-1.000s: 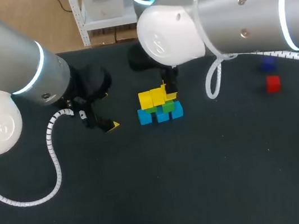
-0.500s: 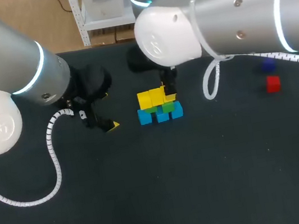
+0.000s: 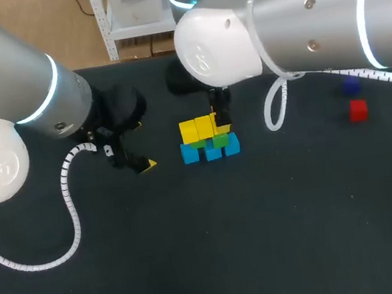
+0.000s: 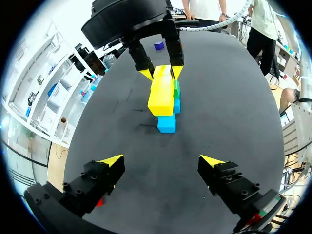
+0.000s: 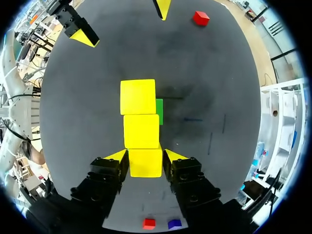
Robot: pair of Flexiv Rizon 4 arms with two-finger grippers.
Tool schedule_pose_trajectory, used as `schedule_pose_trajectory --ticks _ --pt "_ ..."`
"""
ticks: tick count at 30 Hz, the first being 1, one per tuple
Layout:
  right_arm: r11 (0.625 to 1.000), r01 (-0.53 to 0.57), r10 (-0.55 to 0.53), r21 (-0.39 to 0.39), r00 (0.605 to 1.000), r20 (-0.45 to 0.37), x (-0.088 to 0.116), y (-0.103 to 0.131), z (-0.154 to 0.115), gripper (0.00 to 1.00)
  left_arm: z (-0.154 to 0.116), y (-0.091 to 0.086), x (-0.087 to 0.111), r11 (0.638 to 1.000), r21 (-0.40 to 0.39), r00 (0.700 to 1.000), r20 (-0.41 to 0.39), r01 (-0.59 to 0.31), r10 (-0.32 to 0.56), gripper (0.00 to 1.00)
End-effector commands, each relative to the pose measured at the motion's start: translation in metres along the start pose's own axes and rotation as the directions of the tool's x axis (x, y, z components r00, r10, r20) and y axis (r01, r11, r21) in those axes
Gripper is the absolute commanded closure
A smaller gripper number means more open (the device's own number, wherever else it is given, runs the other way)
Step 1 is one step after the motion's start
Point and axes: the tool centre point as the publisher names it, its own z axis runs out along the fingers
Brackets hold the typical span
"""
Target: Place the blue cubes, place green cubes on the blue cubes, place the yellow cubes on the green cubes, then place the red cubes on the yellow cubes, and place purple cube on the red cubes.
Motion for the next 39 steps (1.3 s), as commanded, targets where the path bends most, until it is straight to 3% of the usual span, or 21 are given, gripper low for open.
schedule_pose_trajectory --ticks 1,3,4,5,6,20,27,32,39 --pt "1.000 0.001 -0.001 0.002 1.000 0.003 0.000 0.001 0.000 0.53 0.000 0.001 0.001 1.000 0.004 1.000 0.005 -0.003 0.003 0.00" --pt "1.000 -0.001 0.001 0.003 1.000 0.004 0.000 0.001 0.000 0.51 0.000 0.001 0.001 1.000 0.004 1.000 0.005 -0.003 0.003 0.00" --pt "1.000 -0.002 0.002 0.004 1.000 0.003 0.000 0.001 0.000 0.44 0.000 0.001 0.001 1.000 0.004 1.000 0.005 -0.003 0.003 0.00" --pt "1.000 -0.004 0.004 0.005 1.000 0.003 0.000 0.001 -0.001 0.07 0.000 0.001 0.001 1.000 0.004 1.000 0.005 -0.003 0.003 0.00" --pt "1.000 -0.012 0.012 0.006 1.000 0.003 0.001 0.001 -0.001 0.00 0.000 0.001 0.001 1.000 0.004 1.000 0.005 -0.003 0.003 0.00" --pt "0.993 -0.068 0.064 0.099 0.997 0.050 0.028 -0.002 -0.025 0.00 0.000 0.001 0.001 1.000 0.004 1.000 0.005 -0.003 0.003 0.00" --pt "0.982 -0.093 0.055 0.168 0.975 0.217 0.055 -0.006 -0.040 0.00 0.000 0.001 0.001 1.000 0.004 1.000 0.005 -0.003 0.003 0.00" --pt "0.974 -0.121 0.076 0.194 0.971 0.226 0.073 -0.006 -0.049 0.00 0.000 0.001 0.001 1.000 0.004 1.000 0.005 -0.003 0.003 0.00" --pt "0.968 -0.151 0.082 0.199 0.944 0.319 0.090 -0.010 -0.058 0.00 0.000 0.001 0.001 1.000 0.004 1.000 0.005 -0.003 0.003 0.00"
